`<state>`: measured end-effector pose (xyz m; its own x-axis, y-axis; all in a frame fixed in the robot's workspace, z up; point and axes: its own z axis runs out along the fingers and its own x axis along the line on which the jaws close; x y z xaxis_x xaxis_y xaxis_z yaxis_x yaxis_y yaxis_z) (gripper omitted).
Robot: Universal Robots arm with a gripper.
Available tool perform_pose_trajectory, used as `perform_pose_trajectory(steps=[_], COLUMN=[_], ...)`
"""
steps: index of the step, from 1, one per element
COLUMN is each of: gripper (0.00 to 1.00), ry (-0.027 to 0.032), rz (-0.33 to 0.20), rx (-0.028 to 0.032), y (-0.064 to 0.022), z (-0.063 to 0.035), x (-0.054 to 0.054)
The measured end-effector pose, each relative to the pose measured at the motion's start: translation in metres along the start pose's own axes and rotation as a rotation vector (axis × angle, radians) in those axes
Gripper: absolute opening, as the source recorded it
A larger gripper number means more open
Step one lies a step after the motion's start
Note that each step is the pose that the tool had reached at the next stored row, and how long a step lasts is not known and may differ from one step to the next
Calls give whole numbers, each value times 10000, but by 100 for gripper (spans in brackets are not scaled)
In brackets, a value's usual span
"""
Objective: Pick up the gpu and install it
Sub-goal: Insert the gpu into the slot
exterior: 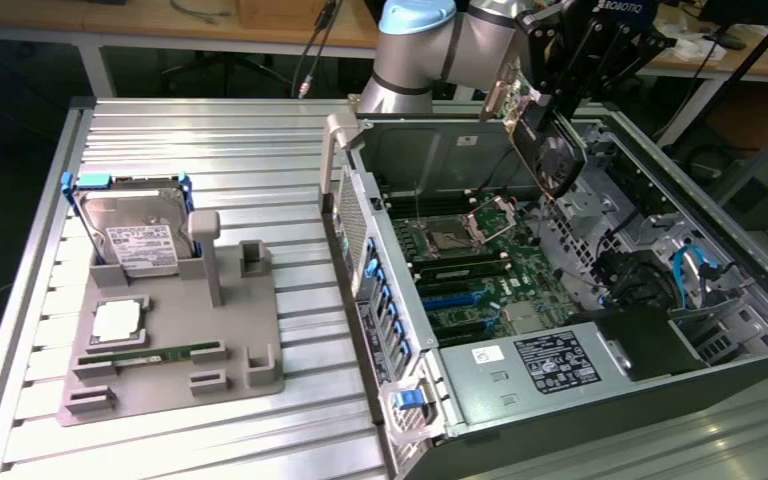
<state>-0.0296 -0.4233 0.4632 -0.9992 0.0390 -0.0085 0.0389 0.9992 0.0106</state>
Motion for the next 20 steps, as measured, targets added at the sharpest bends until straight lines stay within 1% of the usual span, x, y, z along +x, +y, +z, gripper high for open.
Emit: perform_pose_trajectory(steps=[10, 16, 20], gripper=[27, 27, 27], ry=[1, 9, 13], rz=[-90, -868, -1220], rx=[-1, -6, -9], y=[0, 4, 4], z=[0, 0, 0], x=[0, 0, 0])
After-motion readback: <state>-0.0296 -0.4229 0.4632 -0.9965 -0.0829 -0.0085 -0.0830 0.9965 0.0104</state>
